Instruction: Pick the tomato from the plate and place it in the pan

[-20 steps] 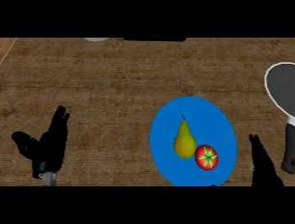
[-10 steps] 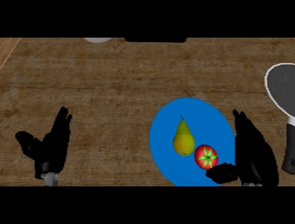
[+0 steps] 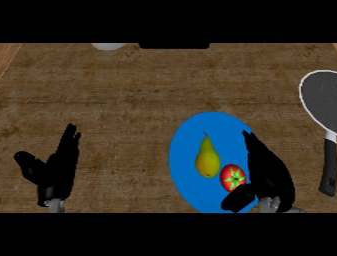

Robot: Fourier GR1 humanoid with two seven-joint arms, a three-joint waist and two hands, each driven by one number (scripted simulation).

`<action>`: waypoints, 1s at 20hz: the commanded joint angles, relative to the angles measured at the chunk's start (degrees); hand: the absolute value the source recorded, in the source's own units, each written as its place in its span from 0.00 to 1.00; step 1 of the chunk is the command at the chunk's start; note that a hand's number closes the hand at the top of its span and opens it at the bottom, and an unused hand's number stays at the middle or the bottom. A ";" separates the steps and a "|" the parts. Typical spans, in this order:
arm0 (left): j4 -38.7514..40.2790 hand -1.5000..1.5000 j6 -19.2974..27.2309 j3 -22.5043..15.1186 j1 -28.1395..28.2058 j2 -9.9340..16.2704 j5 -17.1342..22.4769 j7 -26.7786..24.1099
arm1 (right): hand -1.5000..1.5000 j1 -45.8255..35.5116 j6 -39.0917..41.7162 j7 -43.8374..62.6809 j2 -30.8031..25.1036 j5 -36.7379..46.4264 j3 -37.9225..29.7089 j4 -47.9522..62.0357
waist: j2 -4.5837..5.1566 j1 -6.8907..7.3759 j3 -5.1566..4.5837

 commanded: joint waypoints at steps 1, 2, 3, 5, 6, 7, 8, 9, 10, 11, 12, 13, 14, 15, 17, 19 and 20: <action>1.83 0.50 0.43 -0.95 0.35 -1.44 -0.39 1.00 | 0.00 -0.47 8.17 9.65 0.98 -1.04 -0.04 -2.77 | 0.12 -0.58 -0.30; 0.82 0.50 -1.29 1.44 0.10 1.23 1.42 2.80 | 0.00 0.11 7.03 9.65 1.14 1.07 1.16 -3.64 | 0.09 -0.51 -0.30; -0.26 0.50 -1.04 0.52 0.91 0.38 1.16 3.11 | 0.00 -1.20 7.55 8.80 1.14 -0.24 -1.42 -3.70 | 0.11 -0.43 -0.28; 1.48 0.50 -2.59 1.43 1.85 0.99 0.87 0.06 | 0.00 -0.15 2.25 5.22 3.55 3.33 0.32 0.14 | 0.14 -0.38 -0.27; -2.98 0.50 -2.03 -0.04 4.83 0.58 1.19 3.32 | 0.00 2.63 4.29 1.02 -0.95 0.71 -2.89 -2.61 | 0.08 -0.40 -0.25; -2.05 0.50 1.85 -2.10 2.35 -2.38 -2.07 2.05 | 0.00 -0.92 -1.96 -0.32 3.80 5.29 -0.52 6.76 | 0.19 -0.21 -0.25; -2.53 0.50 -1.73 1.16 2.98 1.11 0.79 3.22 | 0.00 1.17 0.51 -0.36 1.79 4.93 -1.45 3.07 | 0.14 -0.35 -0.26; -2.07 0.50 -1.21 0.29 3.24 -0.49 0.49 2.07 | 0.00 -1.41 3.07 5.08 4.22 6.11 -0.56 0.33 | 0.12 -0.34 -0.27; 2.20 0.50 -0.49 -0.33 1.36 -2.05 -0.77 -0.20 | 0.00 -0.95 -0.66 0.46 3.45 7.50 -1.40 5.16 | 0.20 -0.43 -0.27; 0.47 0.50 0.29 -1.40 1.83 -2.54 -1.49 1.12 | 0.00 3.42 0.48 -1.35 0.63 6.37 -2.32 -0.51 | 0.12 -0.65 -0.26; -0.31 0.50 -0.04 -1.03 1.06 -1.86 -1.31 2.44 | 0.00 0.37 1.61 -0.32 2.19 6.37 -3.46 1.89 | 0.15 -0.48 -0.26; -0.21 0.50 -1.77 0.62 0.42 -0.43 0.44 3.54 | 0.00 0.17 -0.27 -3.30 2.02 6.76 -4.15 5.72 | 0.18 -0.40 -0.26; -1.58 0.50 -1.42 0.51 4.45 -0.71 0.02 1.38 | 0.00 1.76 -2.36 0.87 6.12 10.90 1.24 6.37 | 0.14 -0.21 -0.26; 4.74 0.50 -1.35 1.46 -1.44 -1.84 -0.19 -0.76 | 0.00 0.48 3.10 -0.35 2.12 7.39 -4.13 2.58 | 0.19 -0.65 -0.28; 1.61 0.50 1.43 -0.87 -0.89 -2.97 -2.59 1.86 | 0.00 -1.41 -1.13 -1.39 5.70 9.52 -3.39 10.33 | 0.22 -0.37 -0.26; 0.75 0.50 -1.46 1.03 2.79 -1.02 -0.79 0.17 | 1.00 5.16 -5.25 -9.36 4.29 7.13 -3.76 10.98 | 0.18 -0.37 -0.24; 0.72 0.50 -1.85 1.67 0.59 -0.51 -0.13 2.80 | 1.00 4.69 -4.12 -8.47 5.12 9.51 -0.39 8.24 | 0.15 -0.46 -0.26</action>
